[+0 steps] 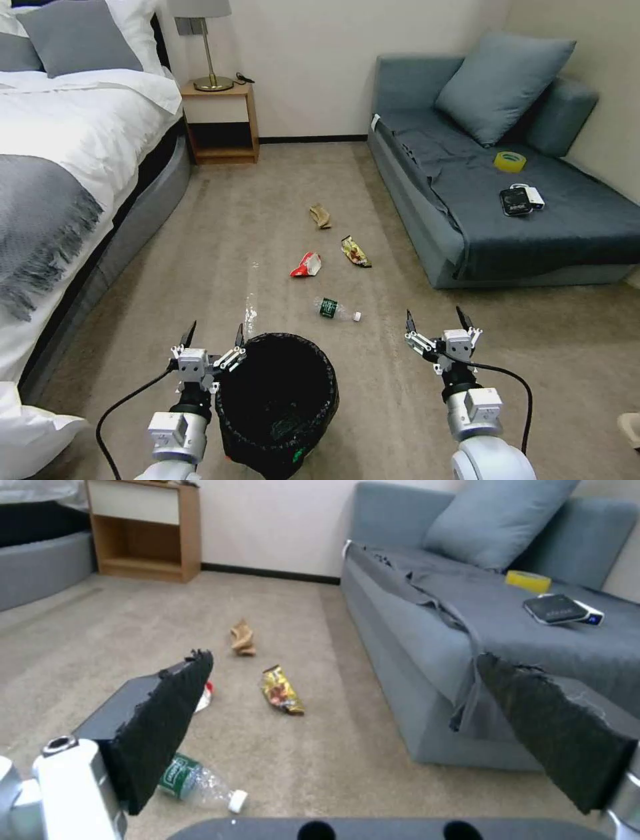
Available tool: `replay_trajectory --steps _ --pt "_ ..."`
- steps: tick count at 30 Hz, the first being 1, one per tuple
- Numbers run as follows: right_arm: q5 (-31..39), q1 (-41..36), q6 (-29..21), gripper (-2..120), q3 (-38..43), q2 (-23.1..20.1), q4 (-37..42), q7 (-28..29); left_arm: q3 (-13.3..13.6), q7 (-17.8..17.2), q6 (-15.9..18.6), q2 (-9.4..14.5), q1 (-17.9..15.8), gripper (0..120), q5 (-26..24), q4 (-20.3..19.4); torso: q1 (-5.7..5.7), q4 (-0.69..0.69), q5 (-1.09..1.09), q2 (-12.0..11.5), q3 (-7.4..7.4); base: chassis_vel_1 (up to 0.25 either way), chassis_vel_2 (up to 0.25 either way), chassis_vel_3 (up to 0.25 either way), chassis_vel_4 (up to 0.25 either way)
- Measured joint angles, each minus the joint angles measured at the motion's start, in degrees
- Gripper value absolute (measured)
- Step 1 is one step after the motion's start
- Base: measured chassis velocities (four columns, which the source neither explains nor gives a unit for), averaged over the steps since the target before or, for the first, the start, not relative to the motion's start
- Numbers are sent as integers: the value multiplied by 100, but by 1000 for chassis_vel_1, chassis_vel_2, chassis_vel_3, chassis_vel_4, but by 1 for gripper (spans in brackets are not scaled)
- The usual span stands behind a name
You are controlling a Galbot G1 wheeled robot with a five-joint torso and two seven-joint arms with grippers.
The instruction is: Pick up the trash bin, then pick up the garbage on the floor and place it into the trash bin.
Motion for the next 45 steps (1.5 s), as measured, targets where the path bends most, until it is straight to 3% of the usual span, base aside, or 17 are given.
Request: replay_trajectory --steps 33,45 --pt "167 270 42 100 272 315 -442 -450 87 -119 438 -64 -656 100 325 399 0 0 0 0 0 0 0 0 0" --pt "176 282 47 100 286 331 -464 -471 90 -123 459 -67 -685 100 341 417 0 0 0 0 0 0 0 0 0"
